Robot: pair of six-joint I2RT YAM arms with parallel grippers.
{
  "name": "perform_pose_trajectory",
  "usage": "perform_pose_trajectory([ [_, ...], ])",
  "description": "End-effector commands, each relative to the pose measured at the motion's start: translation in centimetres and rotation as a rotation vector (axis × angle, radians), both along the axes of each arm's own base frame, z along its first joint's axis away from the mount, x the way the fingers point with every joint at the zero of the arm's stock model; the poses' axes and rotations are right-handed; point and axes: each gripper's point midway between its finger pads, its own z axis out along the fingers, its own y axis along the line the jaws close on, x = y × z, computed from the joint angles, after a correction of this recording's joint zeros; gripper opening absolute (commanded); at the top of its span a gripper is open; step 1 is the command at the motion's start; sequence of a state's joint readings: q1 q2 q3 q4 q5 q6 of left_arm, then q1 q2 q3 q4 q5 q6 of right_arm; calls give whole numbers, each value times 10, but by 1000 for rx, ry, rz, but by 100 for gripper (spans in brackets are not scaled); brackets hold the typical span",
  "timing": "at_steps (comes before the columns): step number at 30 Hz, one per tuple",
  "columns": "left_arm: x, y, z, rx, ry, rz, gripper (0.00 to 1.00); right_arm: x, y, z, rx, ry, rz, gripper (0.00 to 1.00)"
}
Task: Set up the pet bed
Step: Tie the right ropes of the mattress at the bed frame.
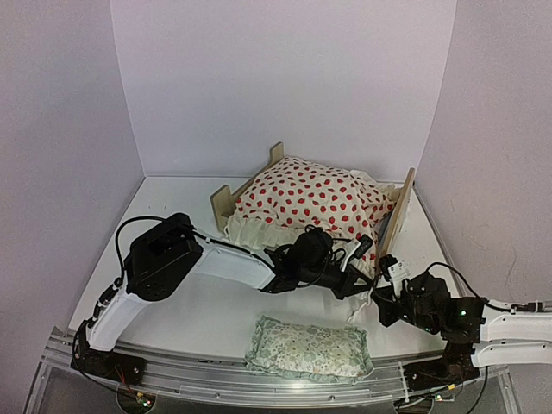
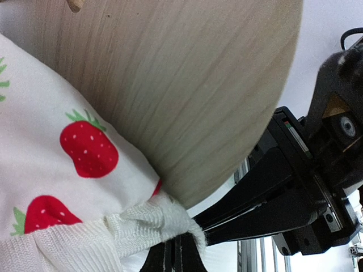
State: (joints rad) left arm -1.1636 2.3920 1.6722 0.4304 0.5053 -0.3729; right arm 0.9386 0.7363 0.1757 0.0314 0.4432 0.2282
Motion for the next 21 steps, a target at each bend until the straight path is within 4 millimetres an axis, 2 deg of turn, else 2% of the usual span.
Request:
perform_pose_trajectory([
  [1,-10,0,19,-39,-1,-37,0,14,3,31,86,-91,-55,0],
  [4,-10,0,19,-35,-2,-38,1,15,2,30,86,-92,-65,0],
  [13,-7,2,20,-23,-15,-15,40,13,-4,28,100,-88,-85,0],
  [21,1,9,24,-11,-39,38,57,10,-8,27,105,-81,-94,0],
])
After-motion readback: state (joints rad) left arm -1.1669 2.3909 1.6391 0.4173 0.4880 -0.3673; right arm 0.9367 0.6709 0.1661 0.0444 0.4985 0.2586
